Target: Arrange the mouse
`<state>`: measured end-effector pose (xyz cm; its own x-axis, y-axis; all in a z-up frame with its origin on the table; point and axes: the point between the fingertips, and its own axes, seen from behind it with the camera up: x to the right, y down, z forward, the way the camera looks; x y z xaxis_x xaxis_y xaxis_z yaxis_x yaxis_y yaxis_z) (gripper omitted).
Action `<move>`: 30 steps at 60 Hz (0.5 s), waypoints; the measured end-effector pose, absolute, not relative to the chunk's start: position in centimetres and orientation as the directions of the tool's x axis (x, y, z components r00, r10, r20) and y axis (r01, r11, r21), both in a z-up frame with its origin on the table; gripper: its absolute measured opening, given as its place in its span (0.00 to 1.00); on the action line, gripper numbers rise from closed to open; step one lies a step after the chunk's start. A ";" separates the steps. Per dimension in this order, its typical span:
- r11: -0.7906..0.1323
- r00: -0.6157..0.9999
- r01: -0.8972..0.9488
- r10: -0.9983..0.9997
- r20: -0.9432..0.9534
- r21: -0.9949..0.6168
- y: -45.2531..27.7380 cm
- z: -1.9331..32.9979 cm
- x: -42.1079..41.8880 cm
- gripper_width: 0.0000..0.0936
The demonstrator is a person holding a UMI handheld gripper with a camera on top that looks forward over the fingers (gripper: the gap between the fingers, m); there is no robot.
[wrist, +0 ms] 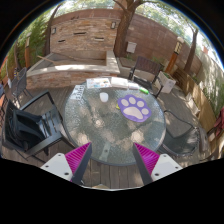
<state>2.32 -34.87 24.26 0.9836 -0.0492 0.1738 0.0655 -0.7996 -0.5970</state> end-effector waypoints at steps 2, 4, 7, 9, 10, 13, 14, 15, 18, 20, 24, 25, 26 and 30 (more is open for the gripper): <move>-0.808 0.984 0.065 -0.046 0.174 -0.585 -35.2 24.1 2.4 0.90; -0.818 0.984 0.065 -0.042 0.173 -0.571 -35.4 23.8 2.4 0.90; -0.830 0.985 0.064 -0.038 0.170 -0.554 -35.5 23.0 2.7 0.90; -0.831 0.986 0.062 -0.035 0.163 -0.552 -35.6 23.2 2.9 0.90; -0.832 0.987 0.061 -0.032 0.159 -0.551 -34.9 22.2 3.0 0.90; -0.833 0.989 0.055 -0.031 0.145 -0.551 -33.4 19.5 2.8 0.90; -0.830 0.990 0.052 -0.030 0.138 -0.555 -32.9 18.8 2.8 0.90; -0.826 0.991 0.048 -0.031 0.130 -0.562 -32.2 18.1 2.8 0.90; -0.816 0.994 0.038 -0.030 0.108 -0.577 -30.3 15.9 2.7 0.90; -0.804 0.995 0.033 -0.027 0.093 -0.593 -28.8 14.0 2.3 0.90; -0.768 0.997 0.035 -0.013 0.070 -0.639 -25.1 11.5 2.1 0.90; -0.756 0.998 0.040 -0.005 0.066 -0.653 -24.0 11.0 2.1 0.90; -0.744 0.998 0.044 0.002 0.064 -0.667 -22.8 10.5 2.1 0.90; -0.698 0.997 0.064 0.023 0.067 -0.713 -18.1 8.9 2.5 0.90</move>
<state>2.47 -18.11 8.91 0.9975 0.0234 0.0671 0.0644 -0.6984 -0.7128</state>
